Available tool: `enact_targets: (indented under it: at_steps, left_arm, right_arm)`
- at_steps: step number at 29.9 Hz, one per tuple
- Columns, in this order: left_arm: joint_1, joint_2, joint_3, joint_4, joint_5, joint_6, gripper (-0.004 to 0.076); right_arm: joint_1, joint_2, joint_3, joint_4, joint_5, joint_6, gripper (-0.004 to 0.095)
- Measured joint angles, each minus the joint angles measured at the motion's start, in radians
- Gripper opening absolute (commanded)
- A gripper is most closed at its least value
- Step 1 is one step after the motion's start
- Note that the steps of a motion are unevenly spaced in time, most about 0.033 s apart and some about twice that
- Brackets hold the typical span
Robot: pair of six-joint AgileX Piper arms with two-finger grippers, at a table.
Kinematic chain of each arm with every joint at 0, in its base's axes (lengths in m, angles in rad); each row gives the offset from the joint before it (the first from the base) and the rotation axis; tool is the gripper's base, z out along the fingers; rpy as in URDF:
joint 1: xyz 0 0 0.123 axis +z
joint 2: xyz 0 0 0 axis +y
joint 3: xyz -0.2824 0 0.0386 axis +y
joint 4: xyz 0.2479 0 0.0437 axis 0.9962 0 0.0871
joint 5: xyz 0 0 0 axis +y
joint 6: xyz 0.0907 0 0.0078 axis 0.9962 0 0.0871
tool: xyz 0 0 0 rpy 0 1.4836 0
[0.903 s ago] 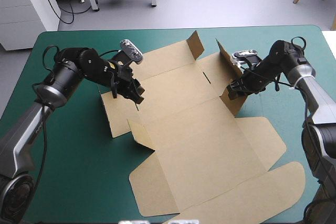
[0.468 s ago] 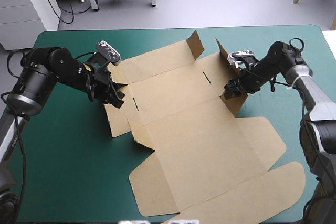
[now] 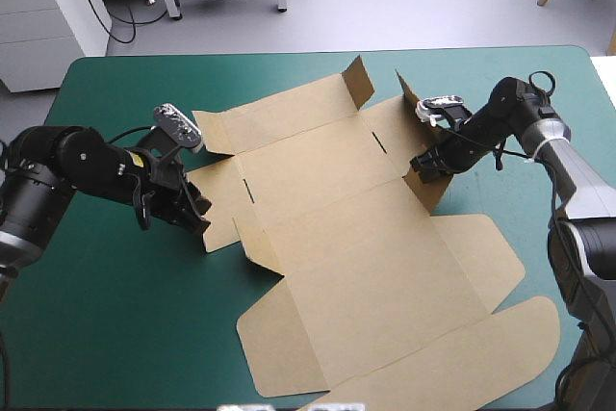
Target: Fold the box
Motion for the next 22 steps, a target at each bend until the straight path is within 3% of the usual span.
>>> enact_targets:
  at_steps: [9, 17, 22]
  left_arm:
    - [0.0, -0.138, 0.018, 0.079, 0.0, -0.031, 0.0123]
    - [0.0, -0.262, 0.078, 0.238, 0.0, -0.183, 0.0113]
    - [0.0, -0.37, 0.184, 0.264, 0.0, -0.216, 0.0113]
  right_arm:
    - [0.0, 0.0, 0.0, 0.004, -0.002, -0.053, -0.0019]
    - [0.004, 0.0, -0.009, -0.002, -0.034, -0.168, -0.0019]
    - [0.058, 0.0, -0.061, -0.079, -0.082, -0.226, -0.002]
